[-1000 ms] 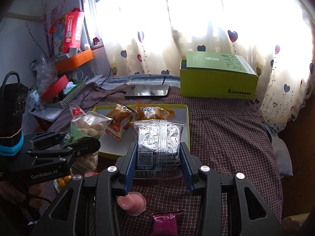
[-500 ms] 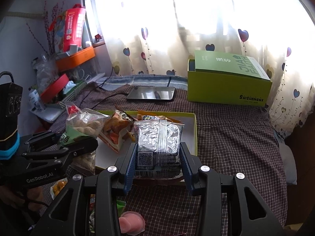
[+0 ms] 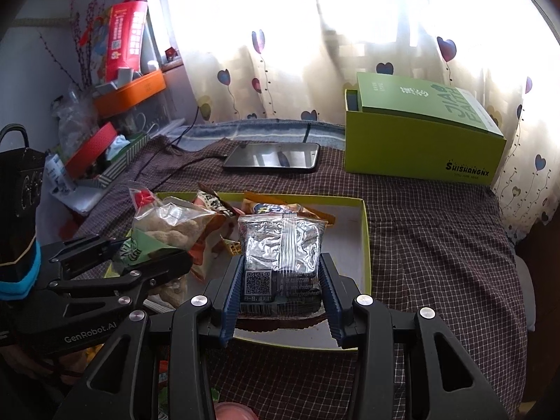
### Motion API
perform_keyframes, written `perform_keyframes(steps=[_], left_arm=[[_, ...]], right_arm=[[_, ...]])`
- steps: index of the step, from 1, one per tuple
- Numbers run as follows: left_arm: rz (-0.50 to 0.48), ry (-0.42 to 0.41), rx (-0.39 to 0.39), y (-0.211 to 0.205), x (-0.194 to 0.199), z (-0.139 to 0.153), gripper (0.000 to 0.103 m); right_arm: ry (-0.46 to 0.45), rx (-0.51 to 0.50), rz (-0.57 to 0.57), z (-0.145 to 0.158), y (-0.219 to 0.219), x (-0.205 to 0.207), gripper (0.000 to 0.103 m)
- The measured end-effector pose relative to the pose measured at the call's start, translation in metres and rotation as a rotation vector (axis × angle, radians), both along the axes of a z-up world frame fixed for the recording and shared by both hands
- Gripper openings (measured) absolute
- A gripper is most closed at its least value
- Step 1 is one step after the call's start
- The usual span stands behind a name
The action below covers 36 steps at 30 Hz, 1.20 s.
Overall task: Organize snacks
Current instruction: 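Carry both packets over the yellow tray and lower them inside, then open both tools and withdraw from the tray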
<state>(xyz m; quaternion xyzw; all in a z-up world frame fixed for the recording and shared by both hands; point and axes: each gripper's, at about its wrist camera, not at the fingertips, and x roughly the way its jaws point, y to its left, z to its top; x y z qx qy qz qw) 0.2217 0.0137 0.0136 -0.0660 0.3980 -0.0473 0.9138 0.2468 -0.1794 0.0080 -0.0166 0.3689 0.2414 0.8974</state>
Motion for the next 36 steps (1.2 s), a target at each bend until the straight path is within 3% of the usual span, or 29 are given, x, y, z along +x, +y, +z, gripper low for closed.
perform_keyframes(steps=[18,27,36], left_arm=[[0.0,0.077,0.002,0.003,0.017,-0.032,0.05],[0.002,0.056,-0.034,0.009,0.005,-0.029,0.055],[-0.013,0.019,-0.023,0.004,-0.007,-0.014,0.055]], right_arm=[[0.068,-0.015,0.034,-0.028,0.016,0.01,0.043],[0.06,-0.024,0.029,-0.023,0.014,0.001,0.048],[0.037,-0.036,0.034,-0.012,0.012,-0.017,0.048]])
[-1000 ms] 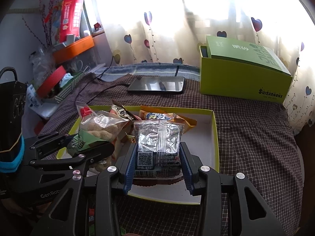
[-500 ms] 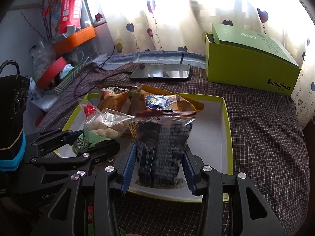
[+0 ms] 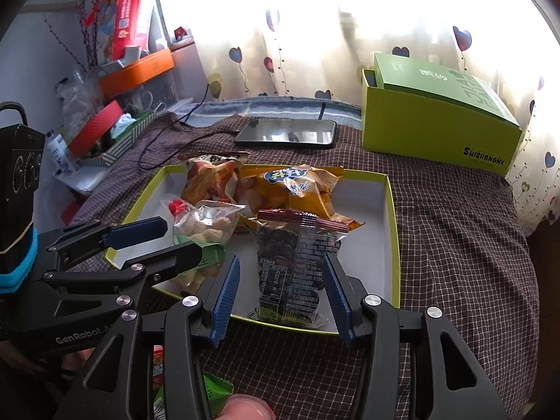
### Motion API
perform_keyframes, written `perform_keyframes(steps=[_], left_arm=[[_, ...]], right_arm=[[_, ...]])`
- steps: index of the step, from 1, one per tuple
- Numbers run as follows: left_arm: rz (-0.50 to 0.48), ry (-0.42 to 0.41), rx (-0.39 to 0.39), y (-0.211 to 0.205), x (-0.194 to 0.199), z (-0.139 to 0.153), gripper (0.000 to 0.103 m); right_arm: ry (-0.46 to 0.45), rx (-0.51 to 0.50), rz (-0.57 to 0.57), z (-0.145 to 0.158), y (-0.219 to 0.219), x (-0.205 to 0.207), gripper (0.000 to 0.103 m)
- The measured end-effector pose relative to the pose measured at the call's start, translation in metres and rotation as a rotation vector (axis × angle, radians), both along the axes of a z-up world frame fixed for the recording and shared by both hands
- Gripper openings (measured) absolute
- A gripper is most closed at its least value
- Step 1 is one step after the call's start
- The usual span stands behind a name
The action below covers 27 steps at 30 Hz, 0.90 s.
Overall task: Organize snacks
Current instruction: 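Open both tools and withdraw from the tray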
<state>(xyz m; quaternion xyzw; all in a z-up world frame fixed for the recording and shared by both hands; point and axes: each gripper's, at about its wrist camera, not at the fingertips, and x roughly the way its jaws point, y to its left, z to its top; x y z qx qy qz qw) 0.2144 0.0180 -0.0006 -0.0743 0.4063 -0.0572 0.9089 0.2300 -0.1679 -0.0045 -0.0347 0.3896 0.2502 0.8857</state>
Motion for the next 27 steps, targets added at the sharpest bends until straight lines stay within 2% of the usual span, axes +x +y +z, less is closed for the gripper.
perform_keyframes(steps=[21,27], left_arm=[[0.014,0.003,-0.076,0.002,-0.062,0.013,0.055],[-0.004,-0.002,-0.072,-0.004,-0.079,0.017,0.055]], right_arm=[[-0.05,0.005,0.031,0.023,-0.005,-0.067,0.048],[-0.054,0.009,0.027,0.024,-0.008,-0.082,0.048]])
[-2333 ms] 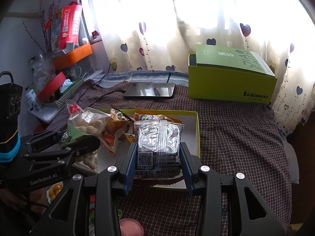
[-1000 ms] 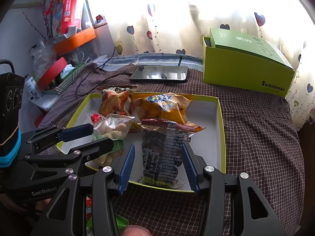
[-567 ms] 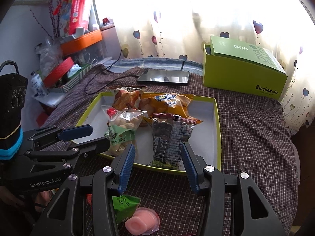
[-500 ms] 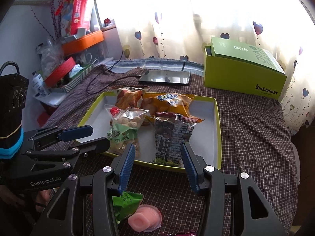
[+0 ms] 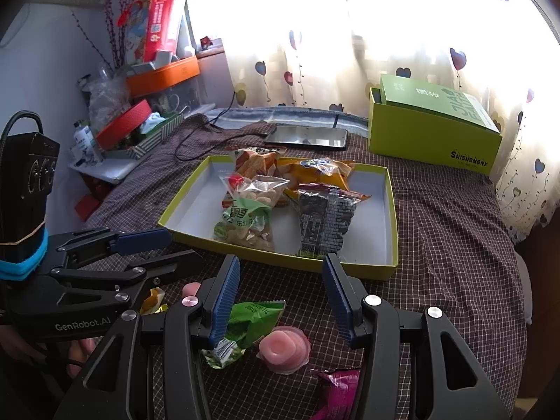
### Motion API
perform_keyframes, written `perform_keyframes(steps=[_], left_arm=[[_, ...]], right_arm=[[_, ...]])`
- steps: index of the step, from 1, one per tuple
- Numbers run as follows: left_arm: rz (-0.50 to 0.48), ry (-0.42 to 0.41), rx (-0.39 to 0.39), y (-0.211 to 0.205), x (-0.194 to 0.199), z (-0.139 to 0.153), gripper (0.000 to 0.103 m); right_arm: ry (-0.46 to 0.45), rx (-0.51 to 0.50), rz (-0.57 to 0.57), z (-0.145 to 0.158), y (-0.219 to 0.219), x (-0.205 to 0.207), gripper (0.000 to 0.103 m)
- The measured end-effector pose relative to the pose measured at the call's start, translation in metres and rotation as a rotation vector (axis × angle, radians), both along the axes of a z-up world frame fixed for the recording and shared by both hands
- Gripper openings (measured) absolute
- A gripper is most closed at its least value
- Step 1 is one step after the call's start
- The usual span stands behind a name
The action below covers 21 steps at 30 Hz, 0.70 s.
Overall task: Organize snacks
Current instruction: 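Open both tools and withdraw from the tray, then move both tools back over the remaining snacks on the bedspread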
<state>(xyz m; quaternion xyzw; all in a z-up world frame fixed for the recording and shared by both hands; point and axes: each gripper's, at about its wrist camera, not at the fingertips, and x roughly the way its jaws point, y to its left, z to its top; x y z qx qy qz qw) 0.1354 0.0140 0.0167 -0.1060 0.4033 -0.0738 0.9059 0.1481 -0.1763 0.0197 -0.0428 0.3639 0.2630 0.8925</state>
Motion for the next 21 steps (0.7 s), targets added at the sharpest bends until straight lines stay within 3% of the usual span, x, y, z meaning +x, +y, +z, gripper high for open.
perform_keyframes(steps=[7,21], left_arm=[[0.023,-0.012,0.034,-0.003,-0.019,0.006,0.055],[0.025,-0.029,0.031,-0.01,-0.057,0.01,0.055]], right_arm=[[-0.01,0.001,0.003,0.004,-0.002,-0.019,0.048],[-0.03,0.0,-0.002,0.01,-0.009,-0.053,0.048]])
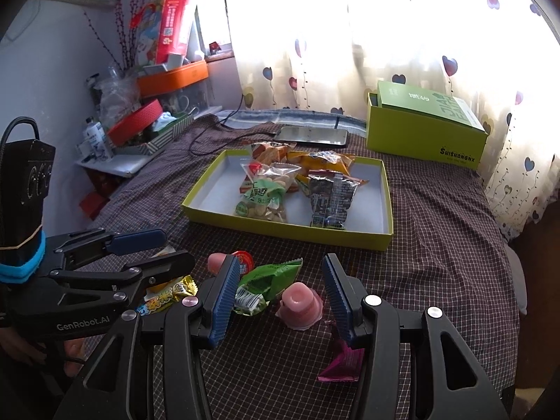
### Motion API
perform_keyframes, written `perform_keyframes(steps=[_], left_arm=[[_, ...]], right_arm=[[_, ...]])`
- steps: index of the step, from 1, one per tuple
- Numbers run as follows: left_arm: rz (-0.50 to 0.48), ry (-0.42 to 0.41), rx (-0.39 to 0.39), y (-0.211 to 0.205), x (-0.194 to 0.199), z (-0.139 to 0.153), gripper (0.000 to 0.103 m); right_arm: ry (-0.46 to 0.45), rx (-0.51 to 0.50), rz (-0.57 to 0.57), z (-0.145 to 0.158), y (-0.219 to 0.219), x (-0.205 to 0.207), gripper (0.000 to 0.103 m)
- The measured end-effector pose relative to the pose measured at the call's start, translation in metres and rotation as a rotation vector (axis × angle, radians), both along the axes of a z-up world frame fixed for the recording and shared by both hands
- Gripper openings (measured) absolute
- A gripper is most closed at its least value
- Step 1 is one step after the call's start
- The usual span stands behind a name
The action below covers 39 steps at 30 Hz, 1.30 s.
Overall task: Organize snacks
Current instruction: 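Move both tools back over the remaining snacks on the bedspread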
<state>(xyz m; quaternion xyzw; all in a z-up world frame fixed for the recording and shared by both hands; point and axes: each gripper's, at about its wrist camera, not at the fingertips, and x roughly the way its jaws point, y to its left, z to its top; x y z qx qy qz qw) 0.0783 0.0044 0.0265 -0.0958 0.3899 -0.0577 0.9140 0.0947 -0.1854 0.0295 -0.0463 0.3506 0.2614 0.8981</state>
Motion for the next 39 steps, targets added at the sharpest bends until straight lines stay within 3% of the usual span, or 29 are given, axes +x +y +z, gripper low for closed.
perform_keyframes(steps=[27,39], left_arm=[[-0.031,-0.011,0.023,-0.016,-0.044,-0.002,0.055],[-0.042,-0.001,0.035,-0.022,-0.04,-0.007,0.055]], right_arm=[[0.009,-0.005,0.025,-0.007,-0.001,-0.041,0.049],[0.052,0.005,0.027,-0.026,-0.014,-0.031,0.05]])
